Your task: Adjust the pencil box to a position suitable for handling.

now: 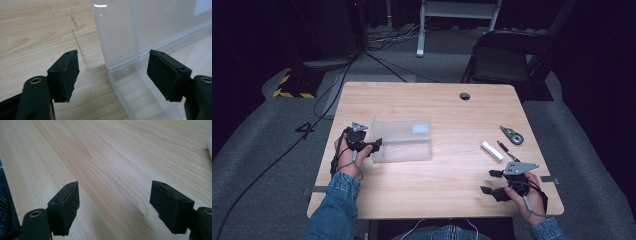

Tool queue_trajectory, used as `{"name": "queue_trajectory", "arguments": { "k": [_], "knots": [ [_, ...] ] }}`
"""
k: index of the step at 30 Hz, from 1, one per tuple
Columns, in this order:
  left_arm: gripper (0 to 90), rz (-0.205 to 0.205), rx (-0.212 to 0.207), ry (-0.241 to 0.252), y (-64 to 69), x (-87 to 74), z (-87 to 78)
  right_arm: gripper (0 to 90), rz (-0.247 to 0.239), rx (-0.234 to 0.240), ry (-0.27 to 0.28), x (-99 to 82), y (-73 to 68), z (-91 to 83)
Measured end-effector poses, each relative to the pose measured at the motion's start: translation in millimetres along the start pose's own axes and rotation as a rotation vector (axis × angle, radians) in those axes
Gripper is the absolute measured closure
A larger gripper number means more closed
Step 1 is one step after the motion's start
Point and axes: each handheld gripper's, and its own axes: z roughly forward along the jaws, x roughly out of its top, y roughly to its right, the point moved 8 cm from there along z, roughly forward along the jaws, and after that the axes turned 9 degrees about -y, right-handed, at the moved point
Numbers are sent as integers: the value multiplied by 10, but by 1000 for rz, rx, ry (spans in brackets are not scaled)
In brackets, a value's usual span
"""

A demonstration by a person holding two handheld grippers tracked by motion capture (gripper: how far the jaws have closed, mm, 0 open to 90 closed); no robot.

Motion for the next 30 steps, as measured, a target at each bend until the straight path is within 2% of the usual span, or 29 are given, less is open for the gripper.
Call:
{"name": "queue_trajectory", "arguments": {
  "k": [3, 6, 10, 13, 17, 20, 21, 23, 30],
  "knots": [
    [301, -12, 2, -7, -24, -4, 20, 251, 1, 0, -1, -21, -8, -9],
    [333, 0, 3, -37, -30, -37, 45, 256, 1, 0, -4, -25, -12, -11],
    [428, 13, -15, -57, -1, -58, 54, 269, -9, 6, -14, -34, -26, -3],
    [464, 47, -34, -87, 48, -92, 85, 272, -18, 8, -15, -28, -33, -5],
    [501, 99, -48, -151, 110, -170, 140, 273, -18, 11, -15, -18, -29, -6],
    [497, 142, -34, -146, 149, -171, 153, 273, -19, 13, -17, -17, -32, -4],
    [497, 142, -34, -146, 149, -171, 153, 273, -19, 13, -17, -17, -32, -4],
    [488, 172, -8, -133, 182, -166, 158, 273, -19, 13, -12, -5, -29, -9],
    [484, 192, -58, -118, 341, -183, 183, 270, -4, -7, 7, 12, 33, -75]
  ]
}}
